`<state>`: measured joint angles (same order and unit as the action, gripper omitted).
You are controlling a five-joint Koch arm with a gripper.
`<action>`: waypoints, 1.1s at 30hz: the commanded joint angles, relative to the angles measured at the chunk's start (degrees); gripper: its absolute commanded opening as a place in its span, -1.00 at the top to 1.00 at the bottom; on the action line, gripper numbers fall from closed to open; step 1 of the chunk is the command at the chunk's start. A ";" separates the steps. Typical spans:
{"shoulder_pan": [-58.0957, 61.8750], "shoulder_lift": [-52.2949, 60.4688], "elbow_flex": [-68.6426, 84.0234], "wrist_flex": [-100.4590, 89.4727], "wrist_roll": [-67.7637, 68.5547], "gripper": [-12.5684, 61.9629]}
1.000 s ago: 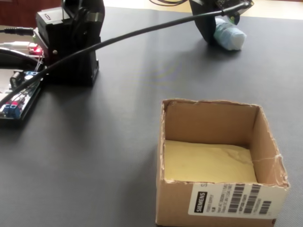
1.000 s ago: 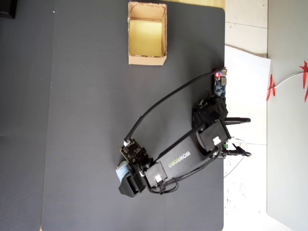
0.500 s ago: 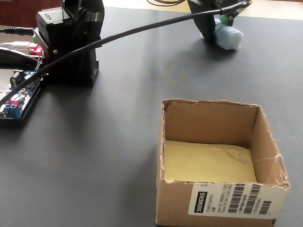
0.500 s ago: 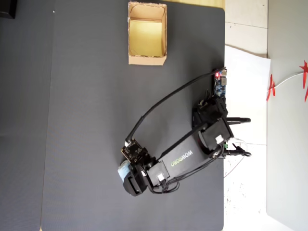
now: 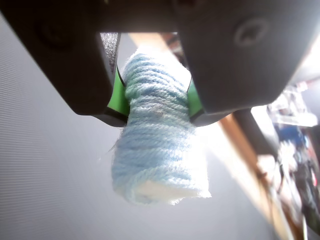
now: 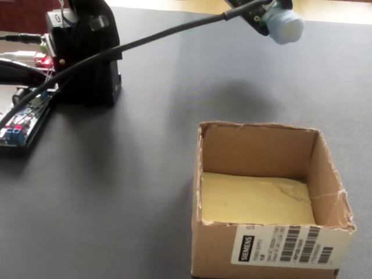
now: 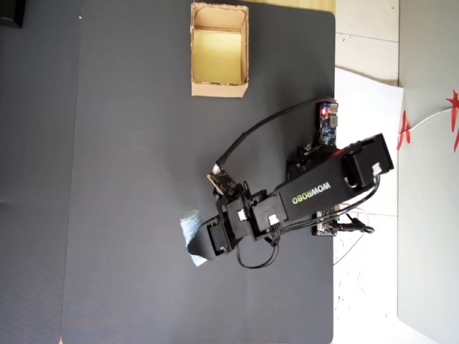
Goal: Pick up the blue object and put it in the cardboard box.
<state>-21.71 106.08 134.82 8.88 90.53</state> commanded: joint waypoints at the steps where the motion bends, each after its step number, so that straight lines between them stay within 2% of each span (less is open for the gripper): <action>1: 2.81 5.62 -1.23 -6.77 0.18 0.67; 12: 20.74 18.63 5.71 -10.90 -3.87 0.67; 22: 44.38 21.45 4.31 -11.43 -11.95 0.67; 24: 50.36 17.75 0.18 -9.32 -15.56 0.67; 26: 55.55 5.36 -10.90 -7.73 -16.88 0.67; 28: 59.68 -0.97 -14.94 -6.50 -18.81 0.67; 33: 64.16 -2.02 -12.92 -5.01 -19.25 0.66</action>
<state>42.19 103.36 124.54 4.57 71.63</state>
